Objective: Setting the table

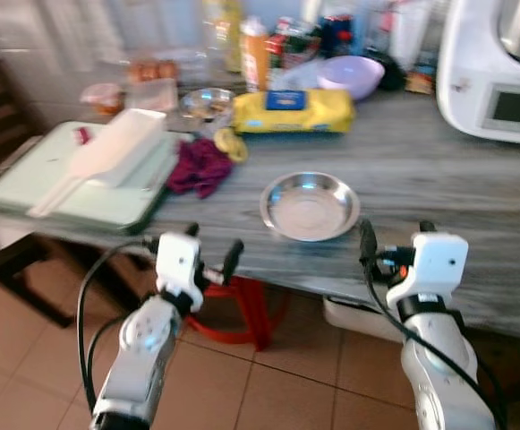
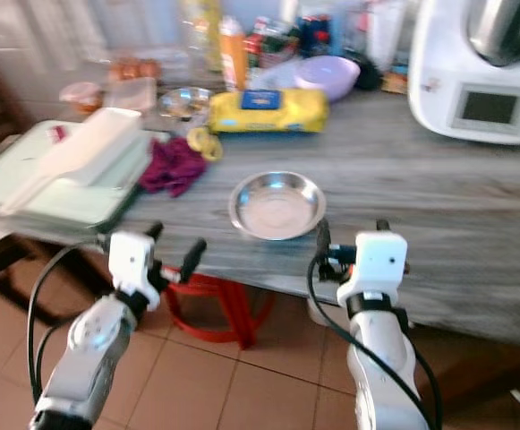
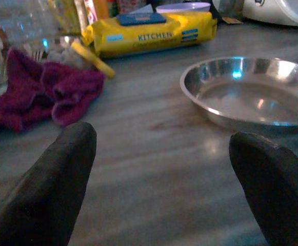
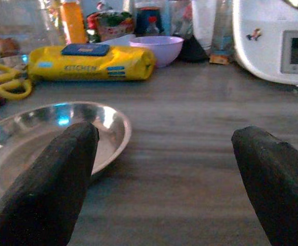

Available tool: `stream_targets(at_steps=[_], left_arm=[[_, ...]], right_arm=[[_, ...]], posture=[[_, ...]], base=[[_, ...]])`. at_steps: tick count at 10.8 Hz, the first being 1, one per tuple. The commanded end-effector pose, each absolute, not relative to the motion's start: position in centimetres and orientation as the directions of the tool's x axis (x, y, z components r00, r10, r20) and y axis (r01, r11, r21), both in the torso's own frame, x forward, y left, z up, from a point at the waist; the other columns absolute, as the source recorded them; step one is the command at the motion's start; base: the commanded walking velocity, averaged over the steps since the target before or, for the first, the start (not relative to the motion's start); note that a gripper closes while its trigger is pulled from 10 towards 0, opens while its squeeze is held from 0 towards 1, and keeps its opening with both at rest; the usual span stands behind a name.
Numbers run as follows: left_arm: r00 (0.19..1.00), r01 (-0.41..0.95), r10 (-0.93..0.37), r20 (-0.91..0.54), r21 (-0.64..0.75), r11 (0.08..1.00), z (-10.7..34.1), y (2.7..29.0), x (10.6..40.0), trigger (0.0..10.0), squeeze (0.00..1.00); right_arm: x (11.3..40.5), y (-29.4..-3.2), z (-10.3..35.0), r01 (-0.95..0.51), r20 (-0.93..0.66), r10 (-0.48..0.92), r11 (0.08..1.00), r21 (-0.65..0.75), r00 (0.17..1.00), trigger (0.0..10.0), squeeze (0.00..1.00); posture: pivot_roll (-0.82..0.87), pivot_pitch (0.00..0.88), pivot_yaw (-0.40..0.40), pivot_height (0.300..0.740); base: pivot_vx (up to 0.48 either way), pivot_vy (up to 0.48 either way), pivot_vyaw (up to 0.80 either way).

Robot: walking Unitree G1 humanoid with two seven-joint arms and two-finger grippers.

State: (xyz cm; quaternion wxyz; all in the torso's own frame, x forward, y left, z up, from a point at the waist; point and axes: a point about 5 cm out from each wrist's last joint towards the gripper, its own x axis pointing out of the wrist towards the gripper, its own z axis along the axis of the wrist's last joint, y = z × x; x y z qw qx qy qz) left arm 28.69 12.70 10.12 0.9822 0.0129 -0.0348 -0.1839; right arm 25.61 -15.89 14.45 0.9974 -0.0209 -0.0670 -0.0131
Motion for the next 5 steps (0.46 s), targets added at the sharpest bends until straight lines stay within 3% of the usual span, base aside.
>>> stream_targets(at_steps=[1, 5], left_arm=[[0.942, 0.332, -0.334, 0.041, 0.056, 0.942, 9.70, 13.22, 28.63, 10.0, 0.00], [0.956, 0.291, -0.293, 0.011, 0.092, 0.952, 9.18, 13.35, 28.44, 10.0, 0.00]], right_arm=[[25.70, -15.98, 14.52, 0.034, 0.127, -0.030, 0.999, -0.025, 0.991, 10.0, 0.00], [25.85, -15.49, 14.82, 0.021, 0.140, -0.018, 1.000, -0.019, 0.990, 10.0, 0.00]], posture=[[-0.08, 0.059, 0.102, 0.740], [-0.08, 0.072, 0.103, 0.740]], base=[[0.000, 0.000, -0.80], [0.000, 0.000, 0.00]])
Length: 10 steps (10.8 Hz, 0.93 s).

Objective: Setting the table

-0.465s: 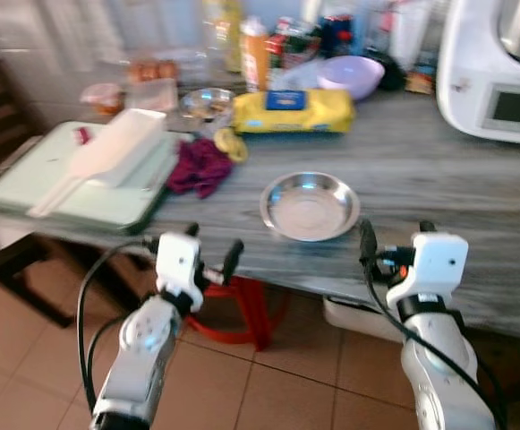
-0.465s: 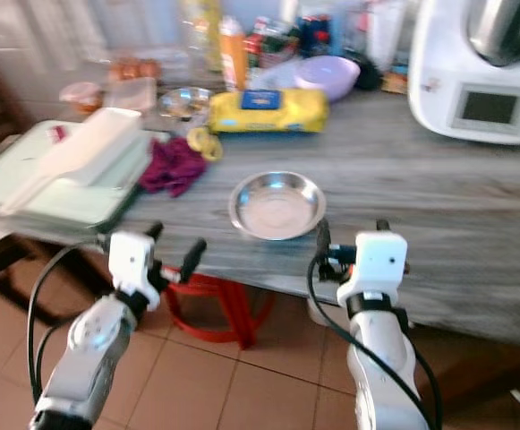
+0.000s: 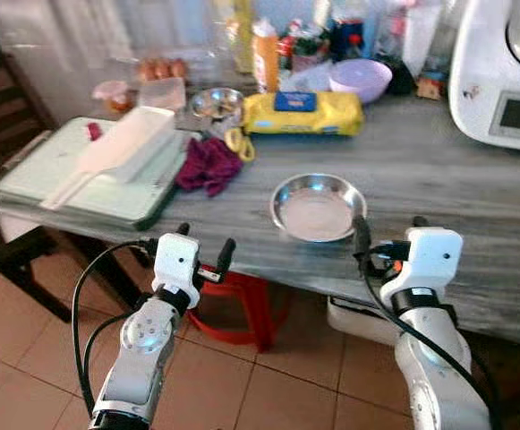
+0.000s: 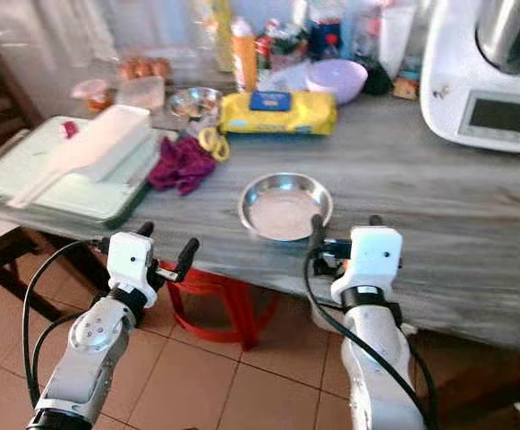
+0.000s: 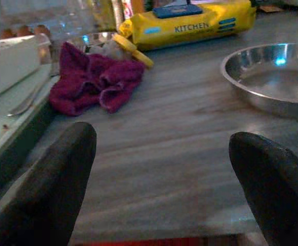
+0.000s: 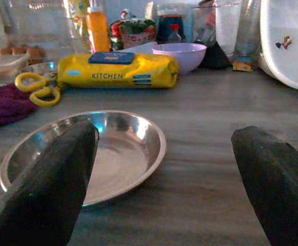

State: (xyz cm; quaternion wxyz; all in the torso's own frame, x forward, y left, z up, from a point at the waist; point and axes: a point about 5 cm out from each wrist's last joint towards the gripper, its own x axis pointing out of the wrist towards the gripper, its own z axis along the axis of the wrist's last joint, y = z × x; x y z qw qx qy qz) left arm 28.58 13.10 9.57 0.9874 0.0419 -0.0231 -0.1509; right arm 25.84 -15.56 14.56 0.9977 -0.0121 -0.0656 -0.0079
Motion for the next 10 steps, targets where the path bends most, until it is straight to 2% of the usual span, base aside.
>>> stream_targets(at_steps=[1, 5, 10], left_arm=[[0.959, 0.282, -0.284, 0.006, 0.098, 0.954, 9.13, 13.24, 28.45, 10.0, 0.00], [0.965, 0.262, -0.264, 0.001, 0.104, 0.959, 8.96, 13.21, 28.34, 10.0, 0.00], [0.966, 0.257, -0.258, -0.007, 0.127, 0.958, 8.92, 13.55, 28.27, 10.0, 0.00]], right_arm=[[25.92, -15.41, 15.06, 0.015, 0.144, -0.011, 1.000, -0.023, 0.989, 10.0, 0.00], [26.31, -15.55, 15.06, 0.004, 0.129, -0.004, 1.000, -0.006, 0.992, 10.0, 0.00], [26.50, -15.13, 14.86, -0.010, 0.125, 0.013, 1.000, -0.020, 0.992, 10.0, 0.00]], posture=[[-0.08, 0.075, 0.097, 0.740], [-0.08, 0.077, 0.076, 0.740], [-0.07, 0.073, 0.090, 0.740]], base=[[0.000, 0.000, 0.00], [0.000, 0.000, 0.00], [0.000, 0.000, 0.00]])
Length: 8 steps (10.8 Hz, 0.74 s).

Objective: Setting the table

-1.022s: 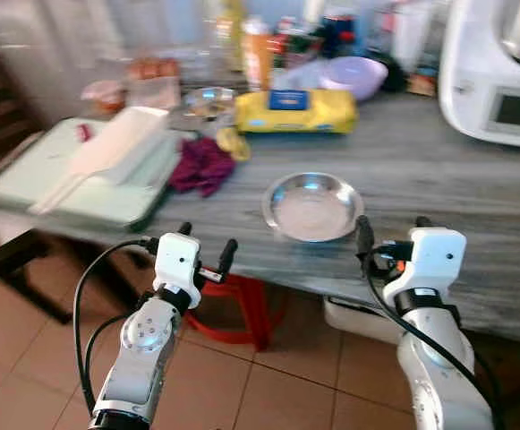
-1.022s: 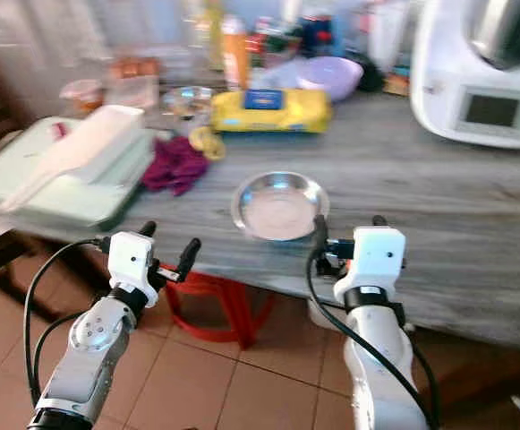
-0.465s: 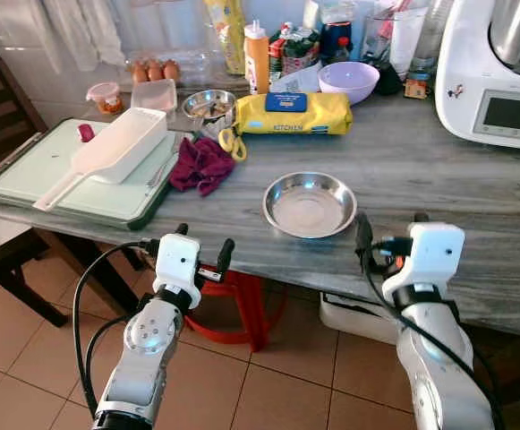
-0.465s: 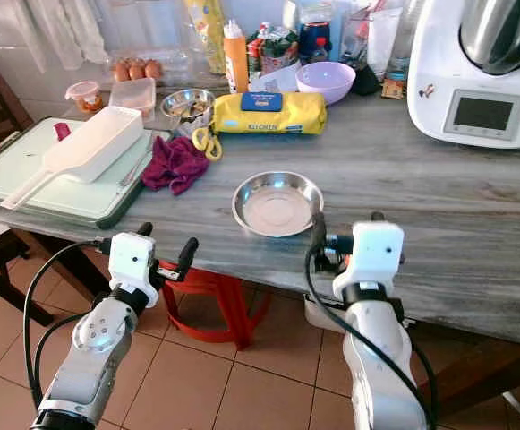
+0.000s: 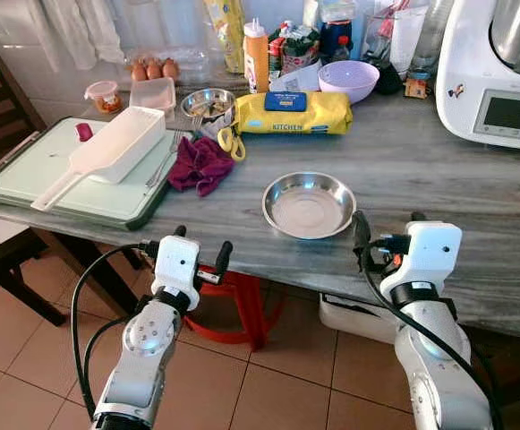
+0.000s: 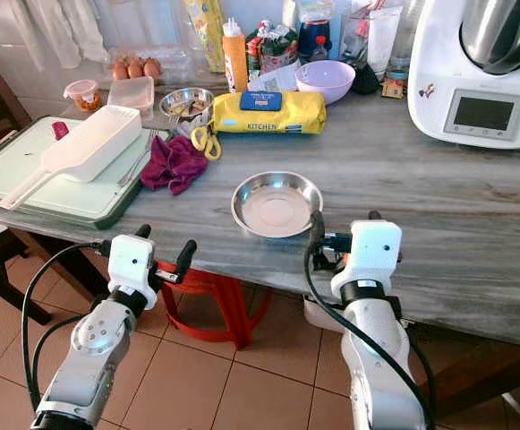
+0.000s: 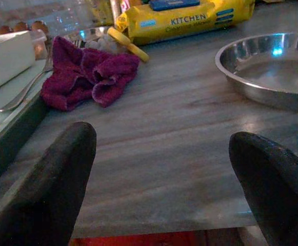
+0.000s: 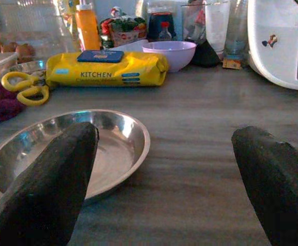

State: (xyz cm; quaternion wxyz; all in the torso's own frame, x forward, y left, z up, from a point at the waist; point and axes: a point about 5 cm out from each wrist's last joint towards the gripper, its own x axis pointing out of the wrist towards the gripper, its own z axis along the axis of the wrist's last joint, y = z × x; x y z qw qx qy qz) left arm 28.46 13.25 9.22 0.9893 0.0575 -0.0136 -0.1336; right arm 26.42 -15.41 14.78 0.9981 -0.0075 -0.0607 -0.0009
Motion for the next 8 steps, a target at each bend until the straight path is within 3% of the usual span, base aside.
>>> stream_targets(at_steps=[1, 3, 8], left_arm=[[0.965, 0.261, -0.262, -0.008, 0.131, 0.957, 8.93, 13.53, 28.29, 10.0, 0.00], [0.963, 0.267, -0.268, -0.009, 0.139, 0.954, 8.97, 13.52, 28.34, 10.0, 0.00], [0.966, 0.257, -0.258, -0.010, 0.140, 0.956, 9.15, 13.57, 28.58, 10.0, 0.00]], right_arm=[[26.52, -15.04, 14.84, -0.012, 0.126, 0.014, 1.000, -0.019, 0.992, 10.0, 0.00], [26.54, -14.86, 14.75, -0.012, 0.127, 0.014, 1.000, -0.019, 0.992, 10.0, 0.00], [26.28, -15.64, 14.24, 0.007, 0.111, -0.004, 1.000, -0.028, 0.994, 10.0, 0.00]], posture=[[-0.07, 0.072, 0.092, 0.740], [-0.07, 0.068, 0.098, 0.740], [-0.08, 0.077, 0.094, 0.740]], base=[[0.000, 0.000, 0.00], [0.000, 0.000, 0.00], [-0.266, 0.000, 0.00]])
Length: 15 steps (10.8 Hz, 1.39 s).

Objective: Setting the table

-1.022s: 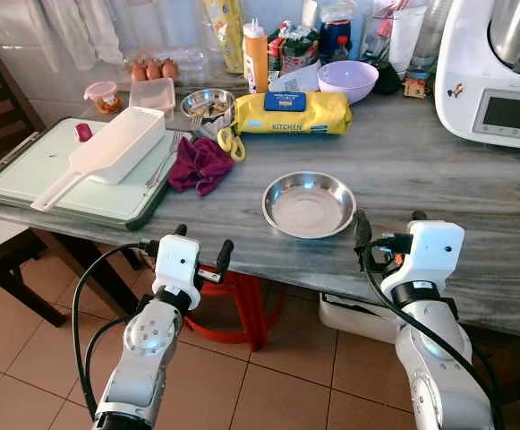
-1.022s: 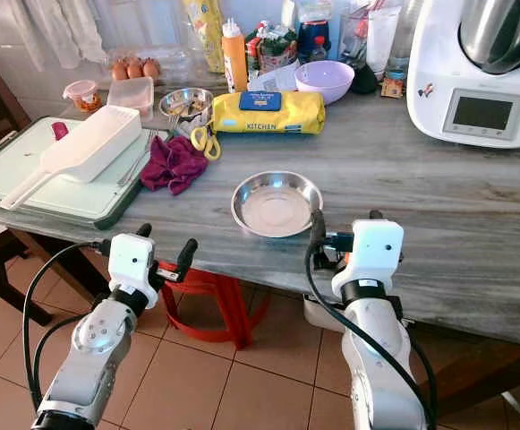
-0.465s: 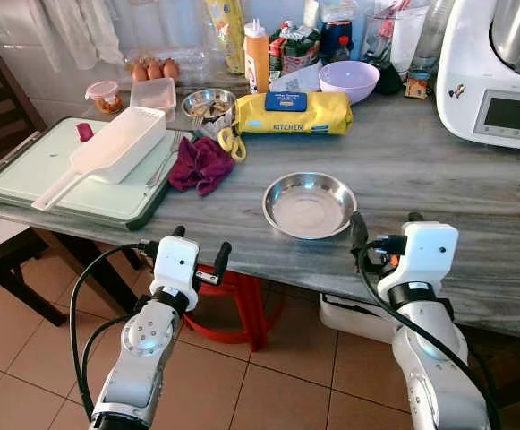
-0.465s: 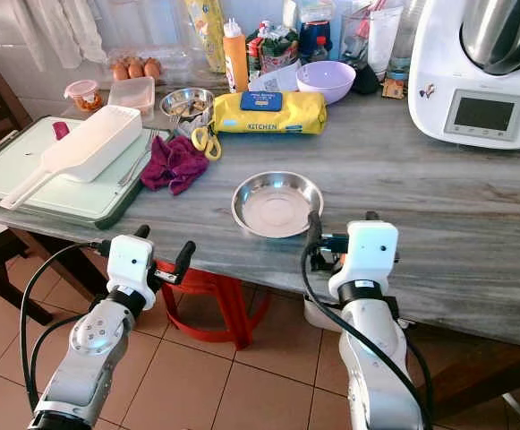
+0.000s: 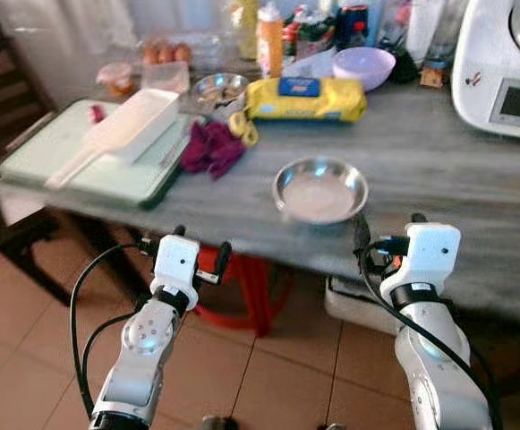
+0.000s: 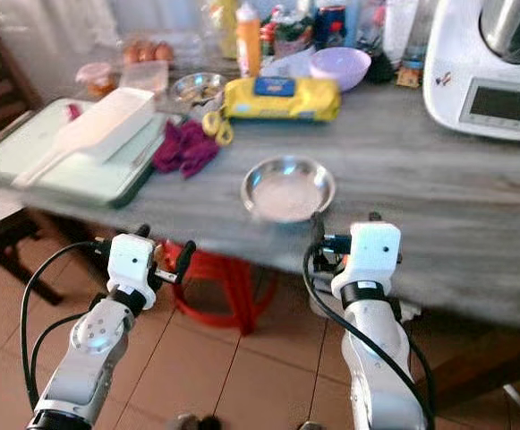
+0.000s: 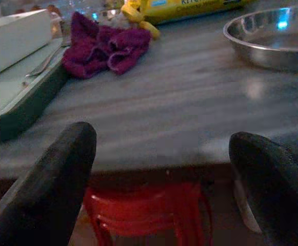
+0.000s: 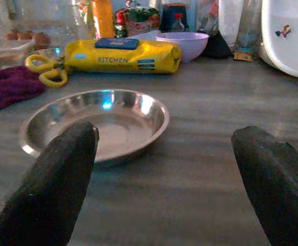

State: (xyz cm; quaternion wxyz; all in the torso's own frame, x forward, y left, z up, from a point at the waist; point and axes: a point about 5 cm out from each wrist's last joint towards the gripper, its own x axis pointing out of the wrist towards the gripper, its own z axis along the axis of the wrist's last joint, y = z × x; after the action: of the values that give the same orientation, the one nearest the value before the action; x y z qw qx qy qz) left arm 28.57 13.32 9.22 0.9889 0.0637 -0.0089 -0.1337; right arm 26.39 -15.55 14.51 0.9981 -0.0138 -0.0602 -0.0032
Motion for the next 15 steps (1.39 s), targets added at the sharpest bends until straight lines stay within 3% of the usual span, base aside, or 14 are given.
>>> stream_targets(at_steps=[1, 12, 15], left_arm=[[0.966, 0.257, -0.259, -0.008, 0.139, 0.956, 9.20, 13.55, 28.58, 10.0, 0.00], [0.962, 0.273, -0.274, -0.019, 0.147, 0.951, 9.01, 13.44, 28.64, 10.0, 0.00], [0.960, 0.279, -0.280, -0.017, 0.150, 0.949, 9.01, 13.41, 28.61, 10.0, 0.00]], right_arm=[[26.23, -15.62, 14.21, 0.008, 0.109, -0.005, 1.000, -0.027, 0.994, 10.0, 0.00], [26.45, -15.85, 14.05, 0.025, 0.103, -0.023, 1.000, -0.019, 0.994, 10.0, 0.00], [26.58, -15.67, 13.95, 0.020, 0.097, -0.018, 1.000, -0.014, 0.995, 10.0, 0.00]], posture=[[-0.08, 0.078, 0.094, 0.740], [-0.08, 0.075, 0.093, 0.740], [-0.07, 0.076, 0.093, 0.740]], base=[[-0.289, 0.000, 0.00], [-0.290, 0.000, 0.00], [-0.174, 0.000, -0.50]])
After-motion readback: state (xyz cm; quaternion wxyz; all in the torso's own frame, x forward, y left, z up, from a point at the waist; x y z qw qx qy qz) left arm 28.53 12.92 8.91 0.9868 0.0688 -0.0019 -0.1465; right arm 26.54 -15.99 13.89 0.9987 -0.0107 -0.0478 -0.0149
